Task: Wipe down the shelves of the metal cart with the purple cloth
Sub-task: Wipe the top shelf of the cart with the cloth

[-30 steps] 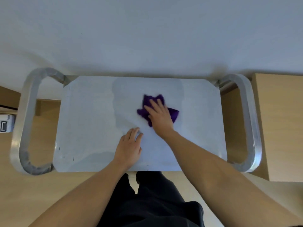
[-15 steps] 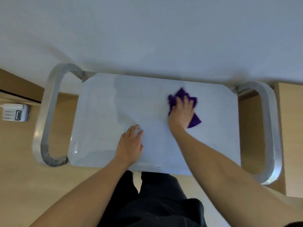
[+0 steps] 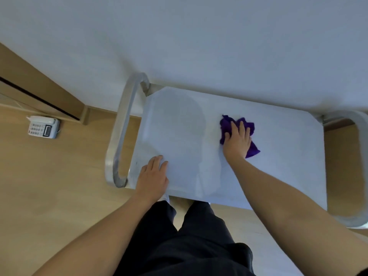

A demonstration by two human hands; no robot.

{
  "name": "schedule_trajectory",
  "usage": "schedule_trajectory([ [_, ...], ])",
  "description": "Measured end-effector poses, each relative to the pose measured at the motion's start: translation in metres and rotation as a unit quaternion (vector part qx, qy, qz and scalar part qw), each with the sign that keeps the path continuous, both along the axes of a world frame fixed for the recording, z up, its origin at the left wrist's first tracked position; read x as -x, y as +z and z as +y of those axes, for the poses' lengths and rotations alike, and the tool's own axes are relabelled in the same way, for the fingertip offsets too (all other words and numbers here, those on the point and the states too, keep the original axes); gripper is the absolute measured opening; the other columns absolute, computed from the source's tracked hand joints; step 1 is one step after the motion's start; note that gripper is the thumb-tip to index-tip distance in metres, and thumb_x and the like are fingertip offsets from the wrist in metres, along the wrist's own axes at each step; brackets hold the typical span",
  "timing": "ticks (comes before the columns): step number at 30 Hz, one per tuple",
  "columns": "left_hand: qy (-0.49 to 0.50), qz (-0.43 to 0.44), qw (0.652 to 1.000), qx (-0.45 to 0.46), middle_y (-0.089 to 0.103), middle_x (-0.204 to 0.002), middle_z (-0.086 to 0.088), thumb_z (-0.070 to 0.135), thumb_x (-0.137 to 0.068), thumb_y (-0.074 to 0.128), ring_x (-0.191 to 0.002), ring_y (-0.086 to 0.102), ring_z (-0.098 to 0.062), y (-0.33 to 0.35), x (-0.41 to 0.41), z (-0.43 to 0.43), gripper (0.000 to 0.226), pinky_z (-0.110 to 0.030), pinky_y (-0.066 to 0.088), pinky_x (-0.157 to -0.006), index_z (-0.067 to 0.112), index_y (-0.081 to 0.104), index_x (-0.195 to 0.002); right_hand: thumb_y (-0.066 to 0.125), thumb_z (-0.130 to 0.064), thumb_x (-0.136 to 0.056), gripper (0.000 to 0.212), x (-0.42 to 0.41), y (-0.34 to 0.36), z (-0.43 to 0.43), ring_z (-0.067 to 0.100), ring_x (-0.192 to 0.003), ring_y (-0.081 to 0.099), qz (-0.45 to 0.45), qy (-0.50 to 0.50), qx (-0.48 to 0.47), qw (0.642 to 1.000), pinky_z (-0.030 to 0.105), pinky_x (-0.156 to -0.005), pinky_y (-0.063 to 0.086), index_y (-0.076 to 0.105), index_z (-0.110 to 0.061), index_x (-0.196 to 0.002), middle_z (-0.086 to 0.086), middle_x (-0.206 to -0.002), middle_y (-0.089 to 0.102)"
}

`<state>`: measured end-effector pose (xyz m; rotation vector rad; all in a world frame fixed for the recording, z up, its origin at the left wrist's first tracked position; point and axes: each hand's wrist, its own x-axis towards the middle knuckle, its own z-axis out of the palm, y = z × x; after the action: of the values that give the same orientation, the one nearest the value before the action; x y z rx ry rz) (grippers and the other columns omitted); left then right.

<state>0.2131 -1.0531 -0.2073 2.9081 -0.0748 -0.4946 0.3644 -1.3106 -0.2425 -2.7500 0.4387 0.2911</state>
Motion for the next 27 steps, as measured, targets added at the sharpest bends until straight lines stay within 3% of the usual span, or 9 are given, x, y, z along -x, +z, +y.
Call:
schedule_trajectory([
  [2, -0.006, 0.005, 1.0, 0.007, 0.055, -0.129, -0.014, 0.014, -0.071, 0.068, -0.12, 0.052, -0.031, 0.0, 0.004, 0.01, 0.045, -0.042, 0.051, -0.083, 0.008, 0.061, -0.115, 0.044, -0.033, -0.099, 0.049, 0.012, 0.003, 0.03, 0.028, -0.149, 0.009, 0.002, 0.003, -0.008, 1.0, 0.047, -0.12, 0.01, 0.036, -0.028, -0.147, -0.001, -0.161, 0.018],
  [6, -0.02, 0.019, 0.999, 0.027, 0.049, -0.135, -0.013, 0.016, -0.079, 0.061, -0.125, 0.046, -0.032, -0.001, 0.007, 0.026, 0.043, -0.044, 0.048, -0.089, 0.01, 0.057, -0.121, 0.049, -0.034, -0.097, 0.047, 0.056, 0.005, 0.1, 0.029, -0.148, 0.016, -0.013, 0.149, -0.021, 0.989, 0.047, -0.118, 0.017, 0.044, -0.028, -0.143, -0.001, -0.159, 0.026],
  [9, -0.038, 0.015, 0.999, 0.029, 0.046, -0.138, -0.012, 0.019, -0.083, 0.058, -0.128, 0.044, -0.031, 0.0, 0.007, 0.035, 0.041, -0.042, 0.047, -0.093, 0.011, 0.054, -0.124, 0.044, -0.036, -0.101, 0.046, 0.077, 0.005, 0.116, 0.027, -0.149, 0.011, 0.004, 0.2, -0.007, 0.98, 0.048, -0.12, 0.015, 0.039, -0.029, -0.146, -0.001, -0.16, 0.022],
  [14, -0.058, 0.006, 0.998, 0.038, 0.038, -0.145, -0.01, 0.023, -0.09, 0.051, -0.134, 0.035, -0.028, -0.001, 0.01, 0.044, 0.042, -0.039, 0.042, -0.101, 0.014, 0.048, -0.13, 0.045, -0.043, -0.098, 0.048, 0.08, 0.015, 0.093, 0.029, -0.146, 0.014, 0.027, 0.153, 0.036, 0.987, 0.05, -0.113, 0.026, 0.035, -0.037, -0.145, -0.001, -0.16, 0.018],
  [21, -0.074, 0.005, 0.996, 0.044, 0.039, -0.143, -0.009, 0.023, -0.09, 0.051, -0.132, 0.038, -0.026, -0.004, 0.021, 0.053, 0.04, -0.039, 0.045, -0.098, 0.014, 0.049, -0.129, 0.044, -0.043, -0.099, 0.047, 0.097, 0.022, 0.109, 0.03, -0.136, 0.025, 0.051, 0.124, 0.07, 0.989, 0.051, -0.1, 0.037, 0.034, -0.036, -0.144, -0.001, -0.153, 0.027],
  [24, -0.083, 0.004, 0.996, 0.045, 0.042, -0.142, -0.009, 0.023, -0.089, 0.053, -0.131, 0.04, -0.026, -0.004, 0.021, 0.052, 0.041, -0.039, 0.046, -0.097, 0.015, 0.05, -0.129, 0.052, -0.033, -0.097, 0.044, 0.1, 0.028, 0.105, 0.033, -0.124, 0.035, 0.067, 0.123, 0.038, 0.989, 0.049, -0.091, 0.046, 0.041, -0.029, -0.139, 0.004, -0.144, 0.034],
  [27, -0.108, -0.006, 0.993, 0.044, 0.05, -0.134, -0.012, 0.022, -0.083, 0.06, -0.123, 0.048, -0.029, -0.004, 0.017, 0.046, 0.04, -0.041, 0.051, -0.087, 0.013, 0.057, -0.122, 0.059, -0.022, -0.09, 0.044, 0.108, 0.037, 0.096, 0.032, -0.111, 0.042, 0.055, 0.101, -0.027, 0.993, 0.04, -0.087, 0.048, 0.047, -0.023, -0.132, 0.006, -0.134, 0.041],
])
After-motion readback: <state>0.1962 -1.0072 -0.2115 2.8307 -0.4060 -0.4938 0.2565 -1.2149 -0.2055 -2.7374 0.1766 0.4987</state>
